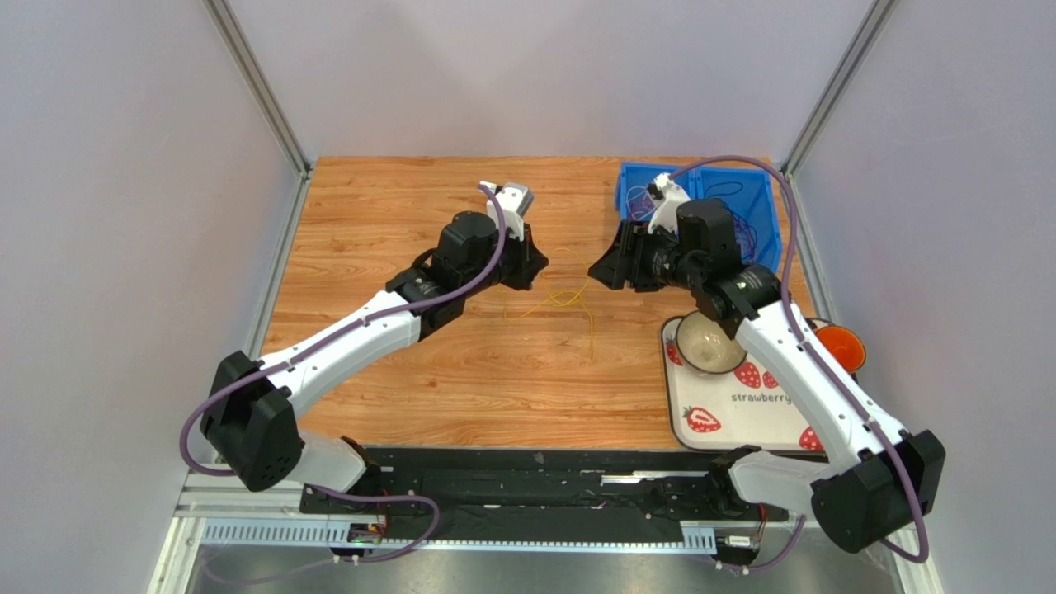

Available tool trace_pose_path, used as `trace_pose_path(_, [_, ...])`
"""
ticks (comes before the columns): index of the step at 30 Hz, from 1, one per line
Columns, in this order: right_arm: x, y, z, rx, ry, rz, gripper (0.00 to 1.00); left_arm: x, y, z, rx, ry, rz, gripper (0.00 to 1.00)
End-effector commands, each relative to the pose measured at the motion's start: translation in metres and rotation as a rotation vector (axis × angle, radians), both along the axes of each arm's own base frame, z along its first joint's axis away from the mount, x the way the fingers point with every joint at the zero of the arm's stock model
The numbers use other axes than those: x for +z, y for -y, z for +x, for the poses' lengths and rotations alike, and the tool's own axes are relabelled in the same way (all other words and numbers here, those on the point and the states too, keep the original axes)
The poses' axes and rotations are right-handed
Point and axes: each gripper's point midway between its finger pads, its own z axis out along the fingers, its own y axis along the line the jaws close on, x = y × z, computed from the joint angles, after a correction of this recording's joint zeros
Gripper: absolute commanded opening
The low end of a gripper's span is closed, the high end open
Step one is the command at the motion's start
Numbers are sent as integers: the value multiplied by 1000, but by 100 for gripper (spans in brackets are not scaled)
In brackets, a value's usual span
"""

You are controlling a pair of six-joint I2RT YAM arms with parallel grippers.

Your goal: Untangle the cables

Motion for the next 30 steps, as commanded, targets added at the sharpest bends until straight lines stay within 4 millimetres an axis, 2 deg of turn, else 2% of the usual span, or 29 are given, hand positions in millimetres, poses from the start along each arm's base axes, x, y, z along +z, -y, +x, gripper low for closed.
trace_pose_path(1, [5,-12,17,41,64,-11,58,27,5,-13,-58,56,-28,0])
trace_pose_path(12, [-26,-21,35,58,1,-69,49,30,10,-23,-93,73,-36,0])
trace_pose_path(15, [-29,-22,37,58,-9,-72,40,32,10,-23,-94,81,-39,0])
trace_pose_path(16, [-28,-22,37,58,-9,-70,28,32,10,-23,-94,82,-40,0])
trace_pose_path(21, [-21,-27,35,83,-1,-51,5,31,9,-22,-88,81,-43,0])
trace_pose_path(24, [-13,-29,31,93,3,-32,0,32,9,-22,-82,80,-46,0])
trace_pose_path(25, [-11,-28,30,93,7,-30,0,31,8,-20,-71,81,-42,1])
trace_pose_path(27, [3,-25,31,78,34,-28,0,26,6,-17,-52,73,-27,11])
trace_pose_path(28, [6,-23,28,73,30,-34,0,23,4,-16,-39,68,-21,18])
trace_pose_path(29, [12,-21,29,65,41,-38,0,17,3,-15,-25,53,-10,31])
trace_pose_path(30, [26,-19,32,48,71,-35,0,14,0,-12,-4,51,-5,35])
